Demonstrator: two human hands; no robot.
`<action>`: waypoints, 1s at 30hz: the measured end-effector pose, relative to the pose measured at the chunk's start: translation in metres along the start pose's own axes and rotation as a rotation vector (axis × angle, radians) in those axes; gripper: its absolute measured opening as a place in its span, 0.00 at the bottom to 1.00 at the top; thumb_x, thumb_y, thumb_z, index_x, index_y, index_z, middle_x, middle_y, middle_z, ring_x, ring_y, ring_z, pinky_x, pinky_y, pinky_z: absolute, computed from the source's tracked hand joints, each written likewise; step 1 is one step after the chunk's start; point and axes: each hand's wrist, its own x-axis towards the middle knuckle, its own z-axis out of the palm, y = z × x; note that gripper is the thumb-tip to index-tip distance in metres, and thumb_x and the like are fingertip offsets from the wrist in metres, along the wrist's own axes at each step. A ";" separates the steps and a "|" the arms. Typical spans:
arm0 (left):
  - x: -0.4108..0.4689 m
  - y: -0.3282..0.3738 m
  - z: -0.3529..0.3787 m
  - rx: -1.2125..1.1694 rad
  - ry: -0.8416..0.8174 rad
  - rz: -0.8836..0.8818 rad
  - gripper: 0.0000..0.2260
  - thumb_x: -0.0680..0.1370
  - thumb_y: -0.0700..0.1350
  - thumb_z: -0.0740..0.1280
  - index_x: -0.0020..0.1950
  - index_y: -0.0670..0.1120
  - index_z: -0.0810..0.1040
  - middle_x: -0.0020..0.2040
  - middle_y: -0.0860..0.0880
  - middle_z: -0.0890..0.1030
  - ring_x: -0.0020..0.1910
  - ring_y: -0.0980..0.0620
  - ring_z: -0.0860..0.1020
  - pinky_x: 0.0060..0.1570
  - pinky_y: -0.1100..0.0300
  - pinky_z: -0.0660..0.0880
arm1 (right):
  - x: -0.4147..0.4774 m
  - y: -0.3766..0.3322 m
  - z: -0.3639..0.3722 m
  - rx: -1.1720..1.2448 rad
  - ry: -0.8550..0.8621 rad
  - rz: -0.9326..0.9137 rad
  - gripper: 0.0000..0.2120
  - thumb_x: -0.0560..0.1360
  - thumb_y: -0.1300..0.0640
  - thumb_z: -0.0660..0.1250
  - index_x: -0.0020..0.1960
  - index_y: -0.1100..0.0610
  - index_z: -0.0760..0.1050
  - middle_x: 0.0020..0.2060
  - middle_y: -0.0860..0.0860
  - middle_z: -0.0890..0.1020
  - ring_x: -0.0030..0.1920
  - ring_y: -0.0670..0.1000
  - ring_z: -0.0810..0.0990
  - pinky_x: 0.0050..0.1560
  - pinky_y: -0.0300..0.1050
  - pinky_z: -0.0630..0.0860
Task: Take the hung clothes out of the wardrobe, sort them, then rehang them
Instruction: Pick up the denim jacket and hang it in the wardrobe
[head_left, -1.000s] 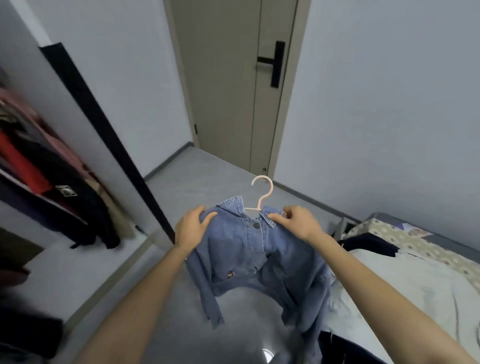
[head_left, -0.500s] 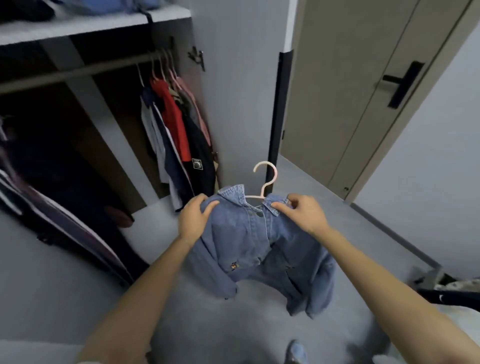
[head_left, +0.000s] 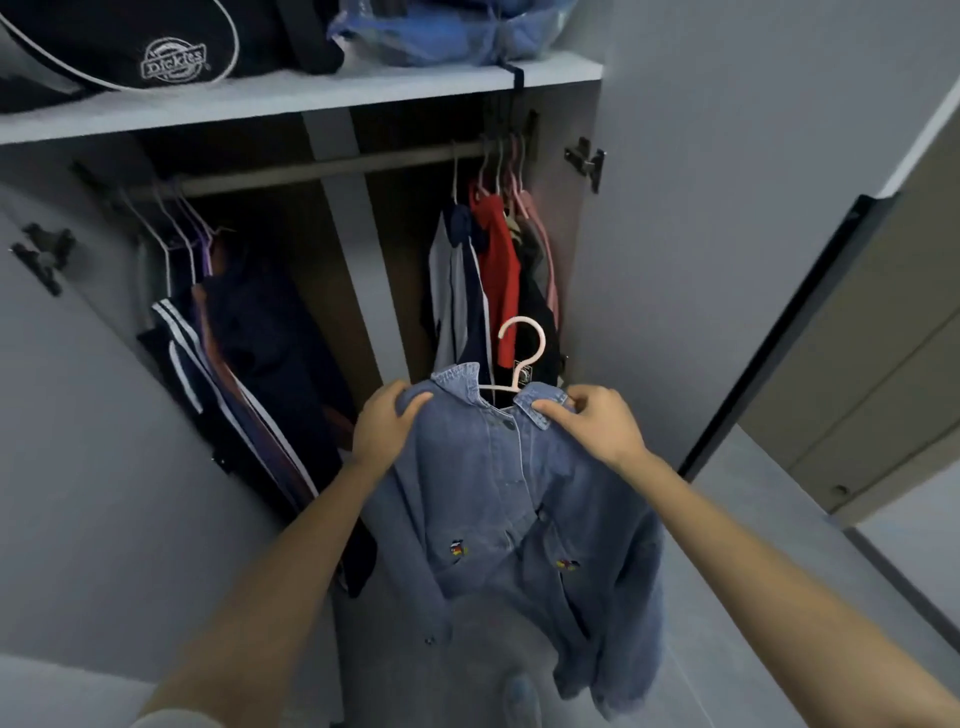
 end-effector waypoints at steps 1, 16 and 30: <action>0.011 -0.006 -0.004 -0.003 0.003 -0.018 0.17 0.81 0.53 0.65 0.39 0.42 0.74 0.35 0.47 0.77 0.36 0.50 0.75 0.41 0.50 0.74 | 0.015 -0.004 0.004 0.019 -0.013 -0.011 0.29 0.72 0.38 0.71 0.30 0.54 0.57 0.24 0.48 0.63 0.27 0.47 0.61 0.31 0.45 0.60; 0.150 -0.063 -0.077 0.136 0.013 -0.097 0.15 0.83 0.50 0.62 0.44 0.39 0.74 0.39 0.44 0.76 0.38 0.50 0.75 0.40 0.55 0.70 | 0.193 -0.073 0.073 0.214 -0.106 -0.189 0.27 0.71 0.46 0.75 0.27 0.53 0.60 0.22 0.46 0.64 0.25 0.44 0.63 0.30 0.42 0.60; 0.272 -0.087 -0.094 0.280 0.072 0.082 0.20 0.82 0.57 0.59 0.69 0.48 0.71 0.63 0.47 0.77 0.60 0.47 0.76 0.58 0.48 0.74 | 0.303 -0.118 0.100 0.191 0.109 -0.050 0.27 0.70 0.45 0.75 0.27 0.53 0.60 0.22 0.45 0.65 0.24 0.45 0.63 0.30 0.44 0.61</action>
